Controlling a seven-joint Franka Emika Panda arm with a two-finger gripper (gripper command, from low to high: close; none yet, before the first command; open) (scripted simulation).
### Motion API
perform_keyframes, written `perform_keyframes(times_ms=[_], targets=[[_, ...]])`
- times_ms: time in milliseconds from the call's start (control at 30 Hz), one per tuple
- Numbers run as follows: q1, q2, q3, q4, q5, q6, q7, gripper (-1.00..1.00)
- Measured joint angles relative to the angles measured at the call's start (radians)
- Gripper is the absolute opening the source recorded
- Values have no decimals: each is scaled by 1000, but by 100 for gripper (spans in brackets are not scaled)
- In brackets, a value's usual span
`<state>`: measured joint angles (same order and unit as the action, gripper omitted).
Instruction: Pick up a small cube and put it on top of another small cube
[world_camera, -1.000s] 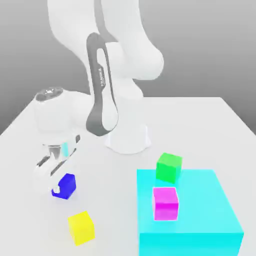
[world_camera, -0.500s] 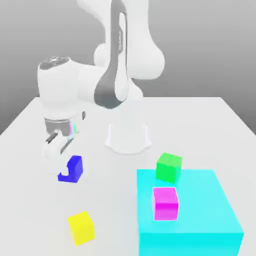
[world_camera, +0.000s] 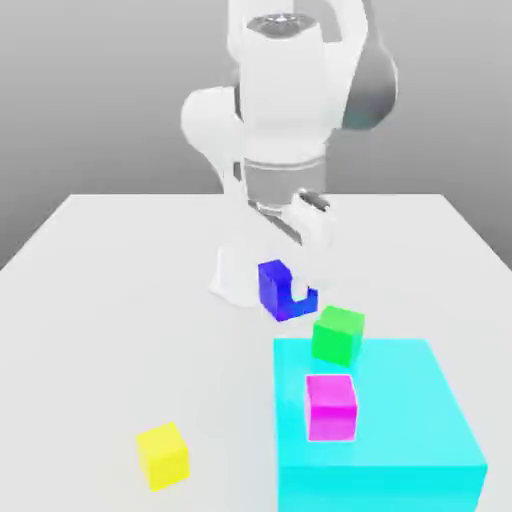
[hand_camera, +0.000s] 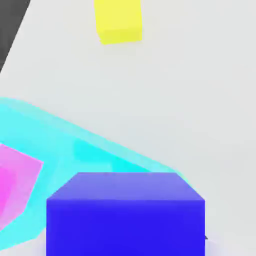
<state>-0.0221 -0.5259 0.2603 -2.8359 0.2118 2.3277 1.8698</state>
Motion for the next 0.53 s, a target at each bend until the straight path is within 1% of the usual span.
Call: perform_keyframes(times_ms=[67, 100, 233, 267, 433, 467, 533], targets=[[46, -29, 33, 5, 5, -38, -4, -100], [56, -19, 45, 0, 7, -24, -4, -100], [57, 84, 77, -41, 12, 119, -1, -100], [56, 114, 84, -52, 14, 159, 0, 100], [56, 114, 84, -52, 14, 159, 0, 100], [55, 128, 88, -58, 13, 179, 1, 100], [57, 101, 81, -48, 10, 141, 2, 100]])
